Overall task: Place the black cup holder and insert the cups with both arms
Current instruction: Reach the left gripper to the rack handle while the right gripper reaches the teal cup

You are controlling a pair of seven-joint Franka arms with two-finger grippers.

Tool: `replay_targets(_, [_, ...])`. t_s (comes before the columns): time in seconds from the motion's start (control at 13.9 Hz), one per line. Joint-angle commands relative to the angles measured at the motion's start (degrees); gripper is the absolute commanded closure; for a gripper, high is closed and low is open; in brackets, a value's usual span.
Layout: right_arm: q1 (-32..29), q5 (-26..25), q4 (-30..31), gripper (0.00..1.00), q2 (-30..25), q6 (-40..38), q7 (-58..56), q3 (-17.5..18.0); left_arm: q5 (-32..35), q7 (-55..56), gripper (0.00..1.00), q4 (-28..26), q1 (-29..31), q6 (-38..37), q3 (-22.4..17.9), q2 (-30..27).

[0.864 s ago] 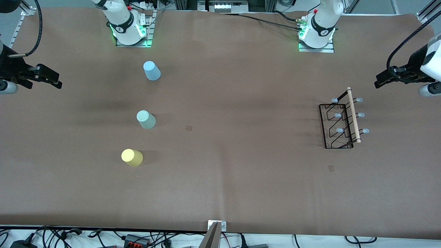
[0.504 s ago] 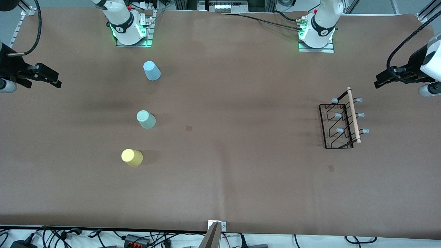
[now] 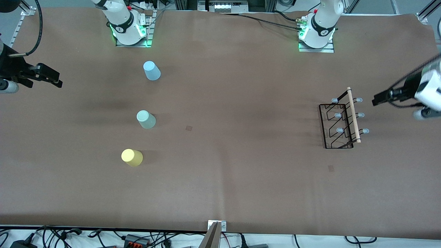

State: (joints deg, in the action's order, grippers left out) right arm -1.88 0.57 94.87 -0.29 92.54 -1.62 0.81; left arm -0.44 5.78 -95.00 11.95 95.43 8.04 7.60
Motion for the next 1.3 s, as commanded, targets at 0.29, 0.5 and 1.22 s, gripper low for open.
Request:
replay_targets(0.29, [2.14, 0.66, 0.14, 0.0, 5.72, -1.74, -0.32, 0.25, 0.79, -1.82, 0.0, -12.04, 0.18, 12.84, 1.19, 2.86])
replay_targets(0.5, [4.51, 1.1, -0.3, 0.0, 9.85, -1.14, 0.12, 0.25, 0.8, -1.82, 0.0, -13.72, 0.62, 14.0, 1.19, 4.61])
replay_targets(1.22, [10.58, 2.76, 3.67, 0.0, 15.66, 6.17, 7.42, 0.16, 2.03, -3.14, 0.39, -16.09, 0.79, 16.46, 0.76, 7.51])
